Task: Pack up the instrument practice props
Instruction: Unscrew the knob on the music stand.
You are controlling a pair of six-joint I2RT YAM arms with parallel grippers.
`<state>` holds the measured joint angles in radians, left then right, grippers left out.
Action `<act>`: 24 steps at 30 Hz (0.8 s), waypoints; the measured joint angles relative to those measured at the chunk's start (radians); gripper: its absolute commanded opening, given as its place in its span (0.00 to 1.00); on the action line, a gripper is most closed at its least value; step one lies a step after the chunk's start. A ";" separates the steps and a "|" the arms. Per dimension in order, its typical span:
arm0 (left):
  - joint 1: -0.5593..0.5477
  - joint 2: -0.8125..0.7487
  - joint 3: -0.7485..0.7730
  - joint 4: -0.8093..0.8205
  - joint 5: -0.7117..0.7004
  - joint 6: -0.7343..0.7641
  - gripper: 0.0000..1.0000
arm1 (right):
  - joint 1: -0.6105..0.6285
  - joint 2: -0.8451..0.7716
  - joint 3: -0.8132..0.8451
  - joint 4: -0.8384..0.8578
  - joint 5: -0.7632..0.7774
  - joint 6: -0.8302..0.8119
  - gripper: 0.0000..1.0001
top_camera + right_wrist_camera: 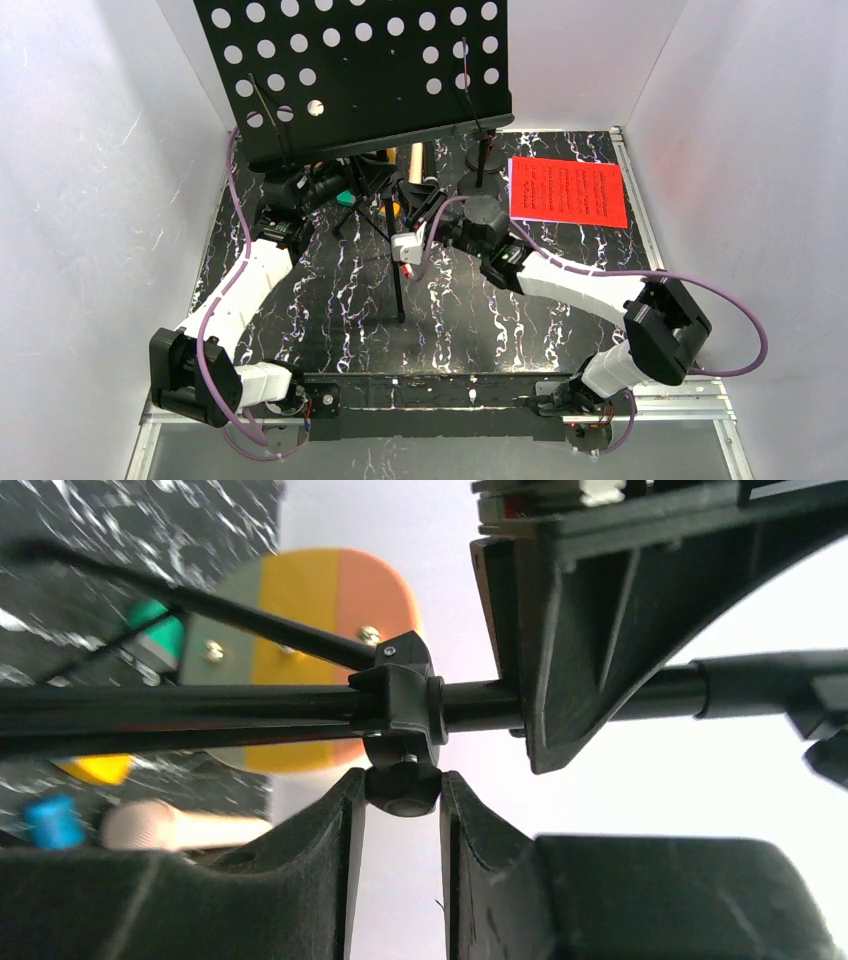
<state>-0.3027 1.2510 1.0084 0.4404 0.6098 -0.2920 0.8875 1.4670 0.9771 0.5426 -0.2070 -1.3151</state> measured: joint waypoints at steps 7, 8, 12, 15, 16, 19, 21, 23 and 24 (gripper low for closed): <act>0.000 0.000 0.002 -0.005 0.003 0.000 0.00 | 0.084 0.015 -0.072 0.127 0.194 -0.277 0.01; 0.000 0.000 0.003 -0.008 0.003 0.000 0.00 | 0.088 0.015 -0.072 0.127 0.203 -0.270 0.01; 0.000 0.000 0.008 -0.021 0.003 0.002 0.00 | 0.095 0.014 -0.085 0.151 0.221 -0.246 0.01; -0.004 -0.001 0.014 -0.035 0.011 0.003 0.00 | 0.103 0.016 -0.115 0.201 0.237 -0.294 0.01; -0.005 -0.001 0.018 -0.042 0.013 0.004 0.00 | 0.106 0.022 -0.126 0.225 0.245 -0.324 0.01; -0.005 0.000 0.027 -0.062 0.007 0.010 0.00 | 0.116 0.067 -0.158 0.345 0.276 -0.437 0.01; -0.005 0.001 0.033 -0.072 -0.001 0.014 0.00 | 0.119 0.101 -0.174 0.426 0.287 -0.500 0.01; -0.005 0.002 0.036 -0.079 -0.005 0.017 0.00 | 0.121 0.138 -0.194 0.518 0.288 -0.558 0.01; -0.005 0.002 0.037 -0.082 -0.008 0.019 0.00 | 0.123 0.152 -0.202 0.555 0.288 -0.577 0.06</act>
<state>-0.3077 1.2526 1.0458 0.3584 0.6022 -0.2733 1.0103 1.6192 0.7753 1.0977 0.0811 -1.8923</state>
